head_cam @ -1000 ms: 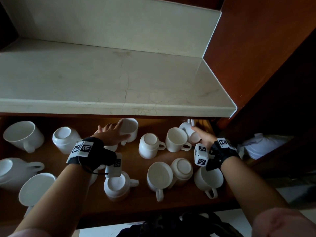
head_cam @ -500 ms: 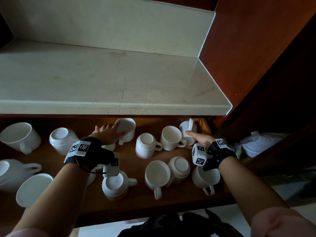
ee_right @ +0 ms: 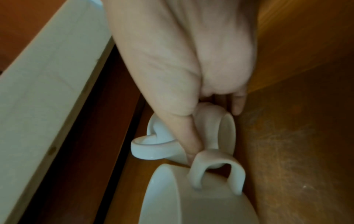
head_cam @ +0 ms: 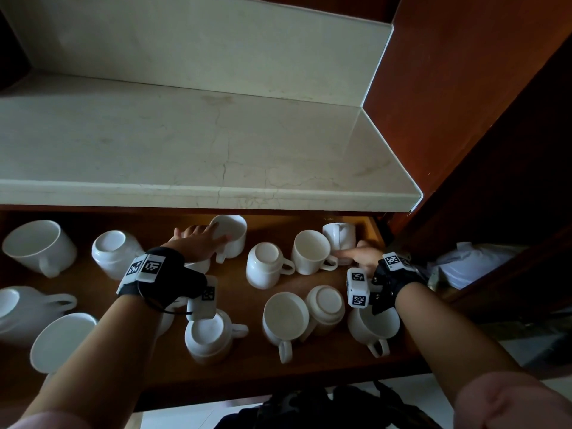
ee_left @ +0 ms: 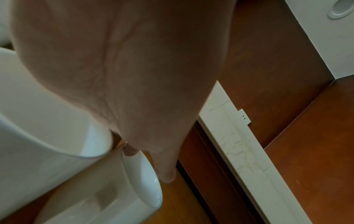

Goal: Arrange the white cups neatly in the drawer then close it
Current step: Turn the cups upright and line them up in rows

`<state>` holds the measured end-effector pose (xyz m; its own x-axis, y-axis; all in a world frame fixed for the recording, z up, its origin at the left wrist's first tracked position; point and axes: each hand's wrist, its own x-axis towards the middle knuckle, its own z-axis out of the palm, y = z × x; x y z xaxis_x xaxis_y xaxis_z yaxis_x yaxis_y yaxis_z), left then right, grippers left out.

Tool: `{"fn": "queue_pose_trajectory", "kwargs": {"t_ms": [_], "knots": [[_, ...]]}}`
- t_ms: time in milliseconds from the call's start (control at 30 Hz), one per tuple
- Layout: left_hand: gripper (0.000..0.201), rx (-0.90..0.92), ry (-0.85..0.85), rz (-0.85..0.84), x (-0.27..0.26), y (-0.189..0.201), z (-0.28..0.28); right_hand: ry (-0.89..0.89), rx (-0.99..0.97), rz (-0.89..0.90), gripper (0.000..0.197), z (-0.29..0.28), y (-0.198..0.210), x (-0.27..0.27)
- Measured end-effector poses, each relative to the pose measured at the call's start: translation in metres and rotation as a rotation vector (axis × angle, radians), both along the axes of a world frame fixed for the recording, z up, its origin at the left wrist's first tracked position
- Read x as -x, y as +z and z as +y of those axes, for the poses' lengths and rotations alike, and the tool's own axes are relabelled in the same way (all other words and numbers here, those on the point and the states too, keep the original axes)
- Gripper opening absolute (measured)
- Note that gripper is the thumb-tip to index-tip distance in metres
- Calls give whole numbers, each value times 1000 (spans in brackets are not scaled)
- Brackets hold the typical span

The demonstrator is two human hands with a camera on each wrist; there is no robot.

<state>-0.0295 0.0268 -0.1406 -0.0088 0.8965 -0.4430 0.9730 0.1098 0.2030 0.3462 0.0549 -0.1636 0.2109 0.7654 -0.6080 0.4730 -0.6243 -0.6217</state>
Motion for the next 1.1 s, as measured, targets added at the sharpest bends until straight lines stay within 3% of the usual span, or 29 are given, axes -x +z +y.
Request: {"fn": "queue_pose_trajectory", "kwargs": {"t_ms": [67,100,233,633,733,833,933,1033,1100], "knots": [[66,10,-18,14,1,-1,1,30,-20,-59,126,10,-16,-3],[65,14,-28,19,1,-1,1,44,-21,-83,131,8,-11,3],[63,21,-42,20,2,0,0,74,-52,-229,102,-3,15,23],[69,9,-7,15,-2,3,-1,166,-313,-181,117,7,9,19],[69,9,-62,22,-1,2,-1,265,-292,-207,100,10,9,21],[69,9,-87,38,0,2,0,224,-265,-237,77,11,13,25],[68,16,-92,53,-1,3,-1,234,-248,-286,74,10,19,29],[68,23,-97,52,-2,4,-2,333,-211,-423,83,11,26,27],[68,29,-97,54,-3,5,-3,478,-196,-671,94,8,35,26]]}}
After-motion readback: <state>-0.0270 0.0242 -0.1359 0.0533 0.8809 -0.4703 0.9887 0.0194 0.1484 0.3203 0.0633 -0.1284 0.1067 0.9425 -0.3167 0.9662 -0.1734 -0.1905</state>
